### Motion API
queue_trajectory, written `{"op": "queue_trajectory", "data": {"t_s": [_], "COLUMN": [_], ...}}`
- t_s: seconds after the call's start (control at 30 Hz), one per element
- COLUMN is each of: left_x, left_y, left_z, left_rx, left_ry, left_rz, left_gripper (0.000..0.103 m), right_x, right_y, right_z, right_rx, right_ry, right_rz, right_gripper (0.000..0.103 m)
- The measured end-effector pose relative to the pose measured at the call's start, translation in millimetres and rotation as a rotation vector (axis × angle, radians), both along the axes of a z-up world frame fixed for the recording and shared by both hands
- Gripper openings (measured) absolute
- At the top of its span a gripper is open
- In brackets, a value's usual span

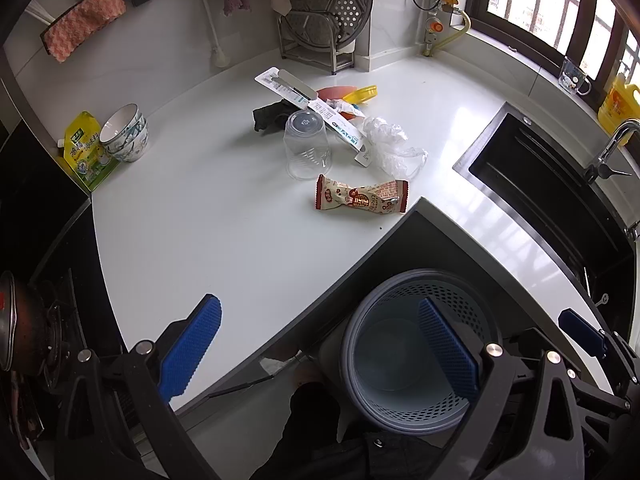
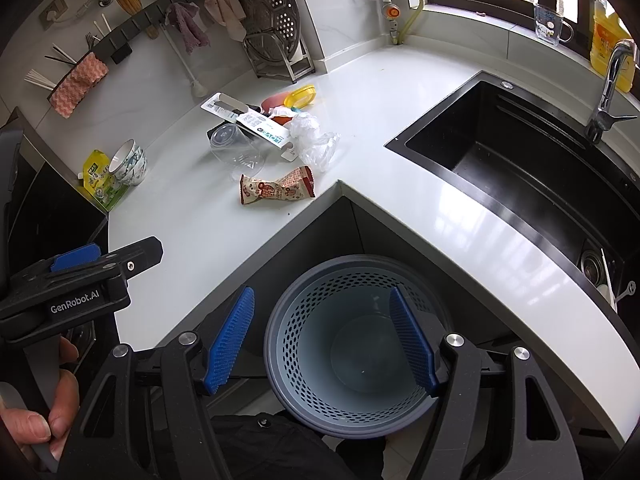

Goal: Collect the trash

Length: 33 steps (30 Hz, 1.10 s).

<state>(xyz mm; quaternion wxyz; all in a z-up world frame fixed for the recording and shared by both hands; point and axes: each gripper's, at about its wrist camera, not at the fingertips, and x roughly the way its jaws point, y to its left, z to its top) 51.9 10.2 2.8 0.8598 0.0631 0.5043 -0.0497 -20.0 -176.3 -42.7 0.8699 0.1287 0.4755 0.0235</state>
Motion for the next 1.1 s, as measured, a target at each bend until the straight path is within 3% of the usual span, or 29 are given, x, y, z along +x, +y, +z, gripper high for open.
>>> {"op": "queue_trajectory", "data": {"t_s": [1.1], "left_x": [-0.7], "left_y": [5.8], "left_z": [1.6], "left_rx": [0.0], "left_ry": [-0.01], "left_rz": [0.007], "left_gripper": [0.097], "right_x": [-2.8], "right_y": [0.9], "right_z": [0.9], "right_rx": [0.001], "right_ry": [-0.021], "right_rz": [-0.006], "right_gripper": [0.067]}}
